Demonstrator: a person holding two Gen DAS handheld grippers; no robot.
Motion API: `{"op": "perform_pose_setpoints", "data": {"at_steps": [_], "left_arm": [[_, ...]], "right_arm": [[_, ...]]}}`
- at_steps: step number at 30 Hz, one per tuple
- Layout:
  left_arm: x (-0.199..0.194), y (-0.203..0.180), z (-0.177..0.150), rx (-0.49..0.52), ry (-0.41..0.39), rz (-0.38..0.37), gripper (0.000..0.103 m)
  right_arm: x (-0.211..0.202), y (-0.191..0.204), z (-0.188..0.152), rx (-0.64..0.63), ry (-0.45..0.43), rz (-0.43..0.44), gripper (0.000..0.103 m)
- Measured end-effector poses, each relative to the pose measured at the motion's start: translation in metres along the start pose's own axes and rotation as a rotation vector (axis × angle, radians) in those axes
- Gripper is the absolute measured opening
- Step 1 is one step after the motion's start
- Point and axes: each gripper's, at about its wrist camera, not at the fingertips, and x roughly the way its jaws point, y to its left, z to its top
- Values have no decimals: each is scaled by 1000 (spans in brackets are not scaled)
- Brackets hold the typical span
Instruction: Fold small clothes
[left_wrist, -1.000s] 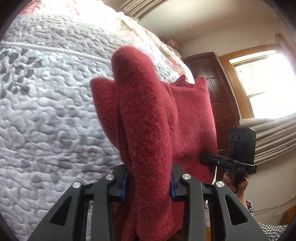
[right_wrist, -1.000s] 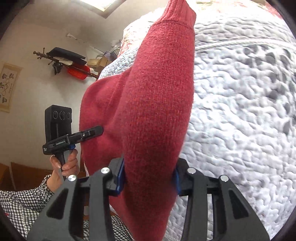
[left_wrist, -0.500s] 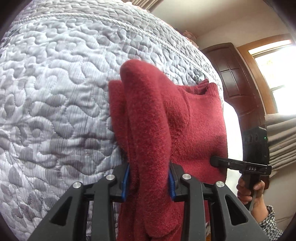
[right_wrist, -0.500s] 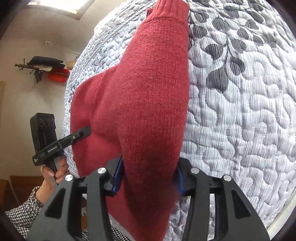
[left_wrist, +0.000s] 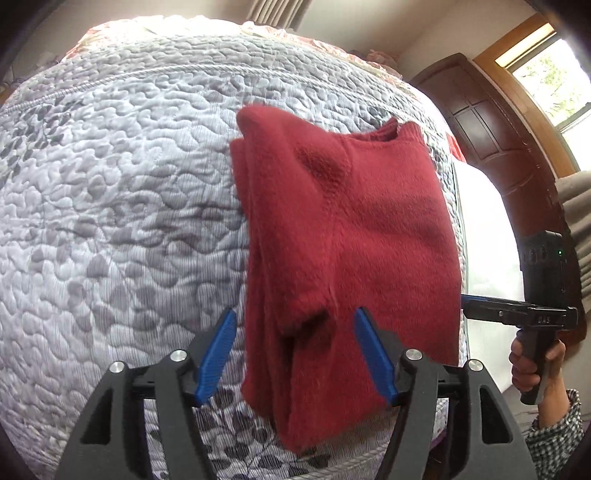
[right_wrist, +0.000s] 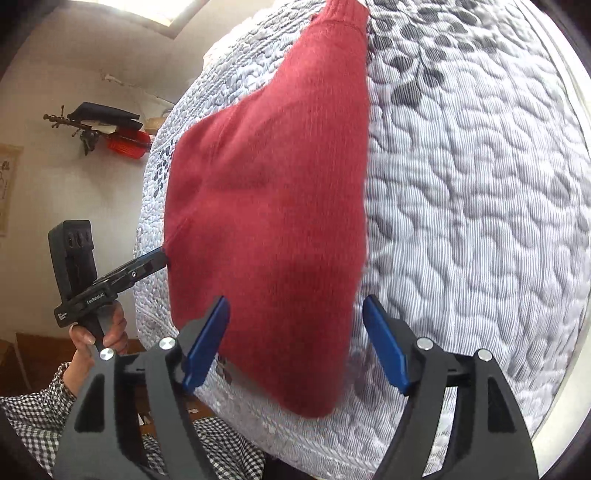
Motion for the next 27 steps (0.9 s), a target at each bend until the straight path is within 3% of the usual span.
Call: {"op": "perform_pose_setpoints", "data": {"at_steps": [6, 10, 11, 13, 18, 21, 27], "left_arm": [[22, -11, -27, -11, 65, 12, 67], [34, -8, -37, -19, 91, 41, 66], [36, -6, -40, -27, 95, 41, 64], [38, -2, -42, -49, 94, 33, 54], [31, 2, -40, -78, 101, 20, 23], [19, -1, -39, -65, 86, 14, 19], [37, 8, -44, -74, 100, 36, 21]], "right_arm": [[13, -3, -35, -10, 33, -49, 74], [26, -7, -38, 13, 48, -37, 64], [30, -9, -38, 26, 50, -30, 61], [34, -14, -37, 61, 57, 16, 43], [18, -7, -41, 46, 35, 52, 28], [8, 5, -45, -1, 14, 36, 28], [37, -10, -51, 32, 53, -2, 28]]}}
